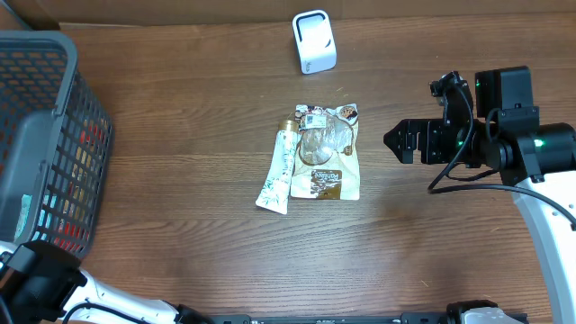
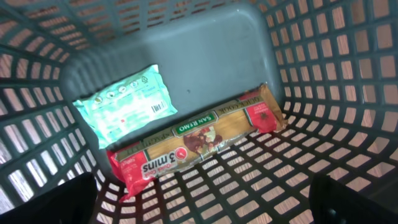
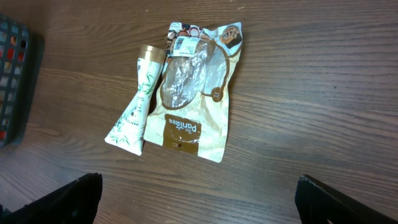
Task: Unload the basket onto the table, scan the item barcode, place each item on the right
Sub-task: 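Return the left gripper to the basket and grasp the red spaghetti pack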
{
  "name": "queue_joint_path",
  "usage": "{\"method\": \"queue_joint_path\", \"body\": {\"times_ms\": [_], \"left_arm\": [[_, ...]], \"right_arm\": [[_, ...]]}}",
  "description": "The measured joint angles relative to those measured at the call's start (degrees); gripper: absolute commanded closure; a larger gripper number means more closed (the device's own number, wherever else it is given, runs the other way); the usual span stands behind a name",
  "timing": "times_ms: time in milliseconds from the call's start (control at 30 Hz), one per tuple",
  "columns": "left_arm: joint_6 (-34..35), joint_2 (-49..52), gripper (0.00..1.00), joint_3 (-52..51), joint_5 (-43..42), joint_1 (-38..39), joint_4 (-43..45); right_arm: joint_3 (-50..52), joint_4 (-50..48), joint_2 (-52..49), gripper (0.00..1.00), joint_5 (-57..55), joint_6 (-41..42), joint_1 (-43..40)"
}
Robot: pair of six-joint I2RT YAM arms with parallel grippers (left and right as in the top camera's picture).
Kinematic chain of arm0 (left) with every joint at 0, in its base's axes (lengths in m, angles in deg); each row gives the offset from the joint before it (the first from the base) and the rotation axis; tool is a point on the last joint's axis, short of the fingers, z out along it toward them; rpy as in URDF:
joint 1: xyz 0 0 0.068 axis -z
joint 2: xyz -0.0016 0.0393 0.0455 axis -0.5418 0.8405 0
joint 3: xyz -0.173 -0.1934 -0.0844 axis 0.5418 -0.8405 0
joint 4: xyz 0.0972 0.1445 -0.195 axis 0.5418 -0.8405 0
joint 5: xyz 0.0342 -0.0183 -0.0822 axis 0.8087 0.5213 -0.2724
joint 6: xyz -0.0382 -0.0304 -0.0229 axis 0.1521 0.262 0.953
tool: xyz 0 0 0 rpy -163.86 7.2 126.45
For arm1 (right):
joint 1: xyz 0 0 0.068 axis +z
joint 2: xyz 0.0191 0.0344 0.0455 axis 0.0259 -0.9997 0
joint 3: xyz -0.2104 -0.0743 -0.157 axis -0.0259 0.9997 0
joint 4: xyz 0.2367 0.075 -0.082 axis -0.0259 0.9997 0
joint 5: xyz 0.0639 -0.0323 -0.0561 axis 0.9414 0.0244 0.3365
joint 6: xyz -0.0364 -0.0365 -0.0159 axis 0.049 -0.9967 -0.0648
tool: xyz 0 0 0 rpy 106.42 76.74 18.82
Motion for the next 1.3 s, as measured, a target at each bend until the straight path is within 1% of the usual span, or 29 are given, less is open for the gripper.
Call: {"method": "queue_joint_path", "body": {"times_ms": [100,300,533,700,933,1200,1300], "left_arm": [[-0.02,-0.04,0.00,-2.14,-0.22,0.66,0.96],[-0.02,-0.02,0.00,-11.34,-0.66,0.74,4.90],[-0.68,-0.02,0.00,-20.26,-2.40,0.74,11.98],[-1.14,-0.02,0.00,-25.11,-3.98,1.40,15.28],[-2.43,-0.02,0.03,-26.58,-2.78,4.94,17.29],[-2.43,-0.02,0.00,-26.88,2.58,8.94,18.62],[-4.20,-0.02,0.01,-28.83,3.76,9.40,19.91]], "right_arm": [[0.00,0.02,0.00,0.00,-0.04,-0.02,0.00],[0.00,0.46,0.00,0.00,-0.04,0.00,0.00],[0.00,0.46,0.00,0.00,-0.02,-0.02,0.00],[0.00,0.48,0.00,0.00,-0.04,0.00,0.00],[0.00,0.52,0.00,0.00,-0.02,0.00,0.00],[0.00,0.81,0.00,0.00,-0.07,0.00,0.00],[0.00,0.85,0.00,0.00,-0.04,0.00,0.00]]}}
